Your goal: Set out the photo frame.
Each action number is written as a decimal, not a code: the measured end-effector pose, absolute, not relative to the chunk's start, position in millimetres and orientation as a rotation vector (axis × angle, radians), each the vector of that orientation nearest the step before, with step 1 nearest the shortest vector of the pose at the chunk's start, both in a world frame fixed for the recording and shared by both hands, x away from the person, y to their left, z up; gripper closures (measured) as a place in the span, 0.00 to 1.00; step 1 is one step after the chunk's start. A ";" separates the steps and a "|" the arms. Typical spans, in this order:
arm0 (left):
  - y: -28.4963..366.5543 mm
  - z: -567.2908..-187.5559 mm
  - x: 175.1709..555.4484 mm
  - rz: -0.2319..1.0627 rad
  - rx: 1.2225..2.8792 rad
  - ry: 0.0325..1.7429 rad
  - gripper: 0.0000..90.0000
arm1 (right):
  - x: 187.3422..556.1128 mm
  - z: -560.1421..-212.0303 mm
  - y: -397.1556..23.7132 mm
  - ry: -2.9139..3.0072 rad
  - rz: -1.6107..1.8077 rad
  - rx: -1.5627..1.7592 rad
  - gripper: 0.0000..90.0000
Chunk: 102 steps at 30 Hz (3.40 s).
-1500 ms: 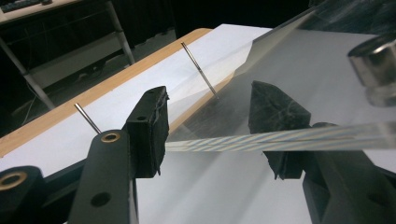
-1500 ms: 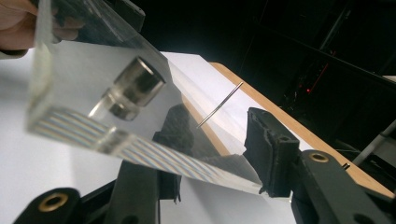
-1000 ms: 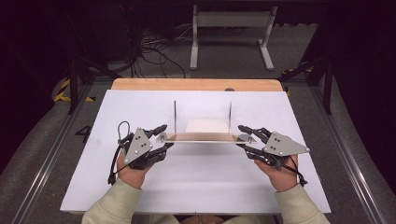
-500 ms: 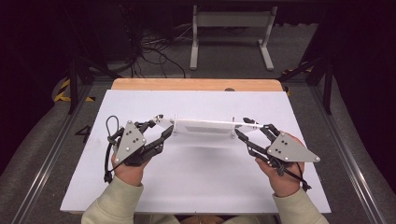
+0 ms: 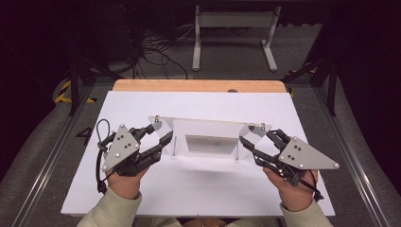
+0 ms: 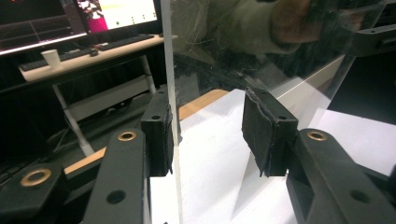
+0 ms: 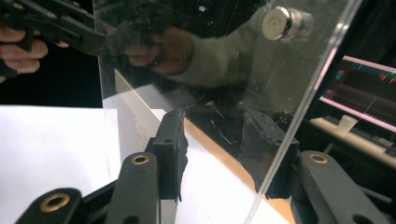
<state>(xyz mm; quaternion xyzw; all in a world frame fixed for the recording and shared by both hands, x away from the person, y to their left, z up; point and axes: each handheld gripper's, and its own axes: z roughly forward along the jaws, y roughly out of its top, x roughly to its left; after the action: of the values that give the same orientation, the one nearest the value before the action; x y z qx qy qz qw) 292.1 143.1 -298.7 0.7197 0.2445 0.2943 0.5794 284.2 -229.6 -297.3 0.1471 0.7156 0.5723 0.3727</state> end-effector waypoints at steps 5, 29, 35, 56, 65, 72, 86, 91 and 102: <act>142.9 -299.9 294.0 0.683 1.670 0.571 0.62 | 292.3 -299.4 -232.0 1.820 1.521 0.377 0.61; 178.6 -352.2 341.0 0.483 1.725 0.776 0.32 | 359.5 -337.8 -231.5 1.933 1.624 0.522 0.47; 188.1 -370.9 347.6 0.417 1.769 0.807 0.30 | 371.0 -344.4 -228.7 1.946 1.621 0.536 0.46; 204.5 -393.1 353.6 0.421 1.797 0.782 0.26 | 391.3 -361.1 -237.5 1.957 1.597 0.684 0.34; 212.3 -394.0 349.9 0.430 1.819 0.752 0.23 | 370.0 -345.7 -254.7 1.956 1.571 0.753 0.23; 228.9 -399.2 344.8 0.431 1.800 0.777 0.19 | 346.6 -340.2 -284.9 1.975 1.527 0.805 0.18; 241.4 -409.3 340.1 0.447 1.805 0.802 0.18 | 331.1 -367.0 -328.2 1.995 1.450 0.937 0.15; 245.3 -415.7 339.9 0.447 1.817 0.806 0.17 | 330.5 -385.1 -333.8 2.021 1.416 0.950 0.13; 250.0 -434.8 347.1 0.426 1.807 0.828 0.17 | 332.5 -446.0 -346.7 2.052 1.371 1.043 0.10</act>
<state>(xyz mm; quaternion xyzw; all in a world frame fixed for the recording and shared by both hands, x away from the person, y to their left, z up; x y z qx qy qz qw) 347.1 250.0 -434.8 0.7558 0.3463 0.1780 0.5265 332.5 -346.7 -446.0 0.3790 0.7455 0.4981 0.2290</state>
